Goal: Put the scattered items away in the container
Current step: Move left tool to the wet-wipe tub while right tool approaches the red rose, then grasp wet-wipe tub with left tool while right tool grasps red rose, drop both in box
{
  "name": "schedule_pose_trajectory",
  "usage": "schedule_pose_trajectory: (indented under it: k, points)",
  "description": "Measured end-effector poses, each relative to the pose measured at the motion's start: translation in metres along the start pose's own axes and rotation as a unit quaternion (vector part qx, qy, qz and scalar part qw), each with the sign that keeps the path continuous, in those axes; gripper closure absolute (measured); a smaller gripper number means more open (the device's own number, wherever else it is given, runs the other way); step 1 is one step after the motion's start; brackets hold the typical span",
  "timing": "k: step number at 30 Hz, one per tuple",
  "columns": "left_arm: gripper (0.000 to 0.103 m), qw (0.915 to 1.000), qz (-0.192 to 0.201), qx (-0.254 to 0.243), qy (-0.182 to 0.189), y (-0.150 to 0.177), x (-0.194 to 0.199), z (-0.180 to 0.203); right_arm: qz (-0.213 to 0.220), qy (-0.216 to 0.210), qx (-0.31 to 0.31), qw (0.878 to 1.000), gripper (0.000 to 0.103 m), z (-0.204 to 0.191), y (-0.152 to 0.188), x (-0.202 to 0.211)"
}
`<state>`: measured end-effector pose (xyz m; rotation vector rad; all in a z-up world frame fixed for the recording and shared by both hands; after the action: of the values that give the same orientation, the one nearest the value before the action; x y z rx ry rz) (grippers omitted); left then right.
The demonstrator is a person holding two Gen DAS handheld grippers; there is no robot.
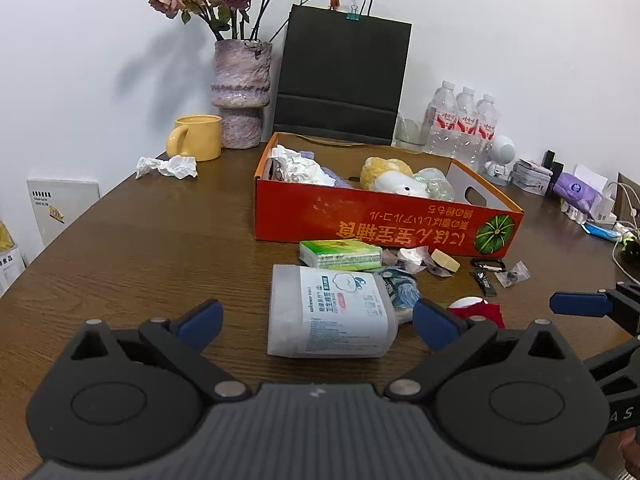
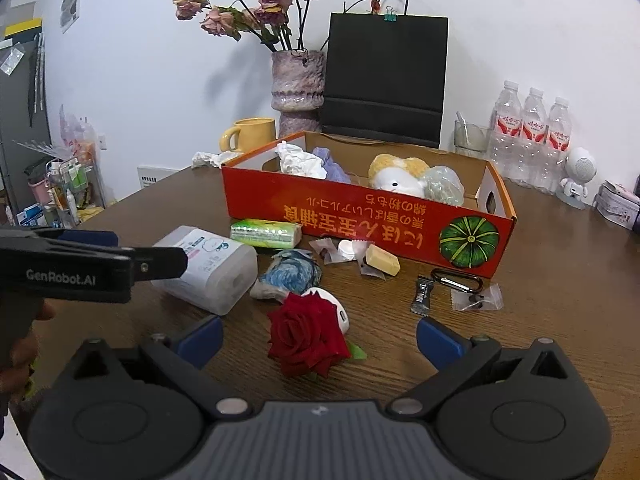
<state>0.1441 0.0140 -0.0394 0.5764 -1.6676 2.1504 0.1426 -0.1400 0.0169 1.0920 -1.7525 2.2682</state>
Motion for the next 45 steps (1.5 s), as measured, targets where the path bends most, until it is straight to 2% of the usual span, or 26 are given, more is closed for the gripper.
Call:
schedule_pose_trajectory:
  k: [8, 18, 21, 26, 28, 31, 32, 45]
  points:
    - [0.000, 0.9999, -0.014, -0.004, -0.002, 0.004, -0.007, 0.003, -0.007, -0.011, 0.006, 1.000, 0.002, -0.006, 0.003, -0.005]
    - [0.000, 0.9988, -0.033, -0.033, -0.012, 0.006, -0.033, 0.016, -0.025, -0.001, 0.001, 1.000, 0.016, -0.003, 0.003, -0.028]
    - [0.000, 0.9985, -0.034, -0.033, -0.027, 0.003, -0.042, 0.016, -0.031, -0.006, 0.001, 0.999, 0.024, -0.003, 0.004, -0.034]
    - [0.000, 0.9977, -0.042, -0.037, -0.038, 0.005, -0.051, 0.016, -0.037, -0.011, 0.001, 0.999, 0.030, -0.002, 0.004, -0.039]
    - [0.001, 0.9973, -0.045, -0.039, -0.042, 0.006, -0.053, 0.016, -0.039, -0.016, -0.004, 0.999, 0.042, -0.001, 0.005, -0.041]
    - [0.012, 0.9968, -0.052, -0.037, -0.046, 0.010, -0.056, 0.014, -0.042, -0.020, -0.006, 0.999, 0.054, 0.000, 0.005, -0.044]
    - [0.019, 0.9969, -0.056, -0.034, -0.045, 0.011, -0.057, 0.013, -0.041, -0.021, -0.007, 0.999, 0.054, 0.000, 0.005, -0.044]
    - [0.020, 0.9990, -0.028, -0.020, -0.029, 0.005, -0.036, 0.009, -0.006, -0.016, -0.017, 1.000, 0.058, 0.011, 0.000, -0.026]
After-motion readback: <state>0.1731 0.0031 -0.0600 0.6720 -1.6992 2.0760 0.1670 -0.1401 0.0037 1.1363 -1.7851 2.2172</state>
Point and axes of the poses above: each gripper's, at about its wrist camera, not at the fingertips, and x roughly against the way its jaws point, z to its right, y to its underside, the point moved 6 cm from there along -x, roughly the way its jaws point, and after that the axes turned 7 degrees about x, right-handed, at the moved point
